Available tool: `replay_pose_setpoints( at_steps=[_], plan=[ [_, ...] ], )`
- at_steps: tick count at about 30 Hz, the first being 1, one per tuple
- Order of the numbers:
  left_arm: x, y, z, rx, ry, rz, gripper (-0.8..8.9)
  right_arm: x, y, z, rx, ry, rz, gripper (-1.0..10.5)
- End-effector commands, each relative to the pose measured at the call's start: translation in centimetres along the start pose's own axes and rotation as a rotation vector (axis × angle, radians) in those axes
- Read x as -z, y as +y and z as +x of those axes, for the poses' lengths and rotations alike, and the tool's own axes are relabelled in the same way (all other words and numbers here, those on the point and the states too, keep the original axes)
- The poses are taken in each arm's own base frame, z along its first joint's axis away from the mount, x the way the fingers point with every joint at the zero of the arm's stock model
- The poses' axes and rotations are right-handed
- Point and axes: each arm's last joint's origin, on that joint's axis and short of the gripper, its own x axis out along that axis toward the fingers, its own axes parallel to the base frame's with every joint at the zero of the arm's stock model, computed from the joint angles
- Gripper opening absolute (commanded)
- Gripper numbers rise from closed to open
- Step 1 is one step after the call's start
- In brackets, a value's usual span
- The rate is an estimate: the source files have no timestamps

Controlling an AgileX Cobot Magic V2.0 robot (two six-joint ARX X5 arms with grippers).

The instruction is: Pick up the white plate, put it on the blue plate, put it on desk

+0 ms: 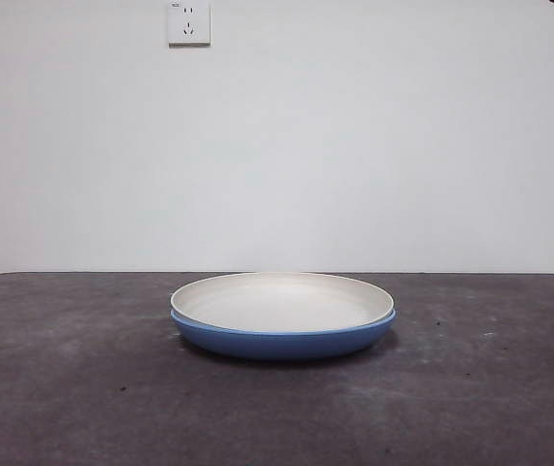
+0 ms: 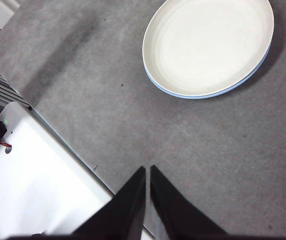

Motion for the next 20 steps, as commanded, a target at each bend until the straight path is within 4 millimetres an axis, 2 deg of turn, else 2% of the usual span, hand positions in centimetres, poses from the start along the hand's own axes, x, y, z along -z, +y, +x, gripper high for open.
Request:
replay_pose_setpoints(
  at_steps=[1,5,11,20],
  plan=[
    [1.8,-0.1,0.1,-0.002,0.024,0.012,0.15,-0.3,0.2,-0.1,-0.008,-0.011,-0.027,0.1],
    [3.7,-0.3,0.2,0.002,0.057,0.008,0.15,-0.3,0.2,-0.1,-0.008,-0.011,-0.027,0.1],
    [5.4,-0.5,0.1,0.003,0.07,0.007,0.15,-0.3,0.2,-0.1,-0.008,-0.011,-0.027,0.1],
    [7.0,-0.7,-0.1,0.009,0.129,0.0,0.15,-0.3,0.2,-0.1,-0.008,-0.01,-0.027,0.1]
  ],
)
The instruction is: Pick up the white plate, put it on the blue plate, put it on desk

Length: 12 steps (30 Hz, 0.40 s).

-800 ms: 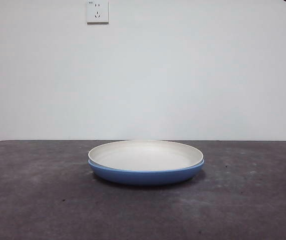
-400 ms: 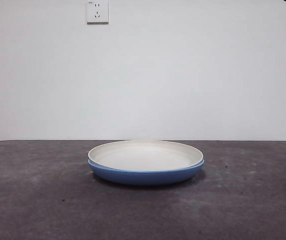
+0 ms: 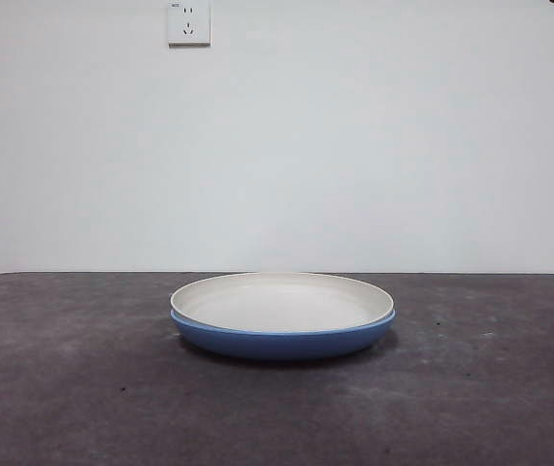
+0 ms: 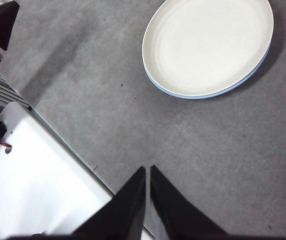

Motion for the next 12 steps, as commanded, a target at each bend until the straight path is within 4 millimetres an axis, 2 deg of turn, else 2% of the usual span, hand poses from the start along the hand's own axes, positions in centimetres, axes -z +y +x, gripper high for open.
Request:
replay_pose_setpoints(
  at_steps=[1,5,12],
  plan=[
    [0.61,-0.03,0.08,-0.001,0.035,0.004,0.15,-0.33,0.18,-0.07,-0.008,-0.01,-0.027,0.1],
    [1.44,-0.11,0.12,0.006,0.098,-0.008,0.15,-0.33,0.18,-0.07,-0.008,-0.01,-0.027,0.1],
    [1.51,-0.12,0.14,0.006,0.098,-0.027,0.15,-0.33,0.18,-0.07,-0.008,-0.01,-0.027,0.1]
  ],
)
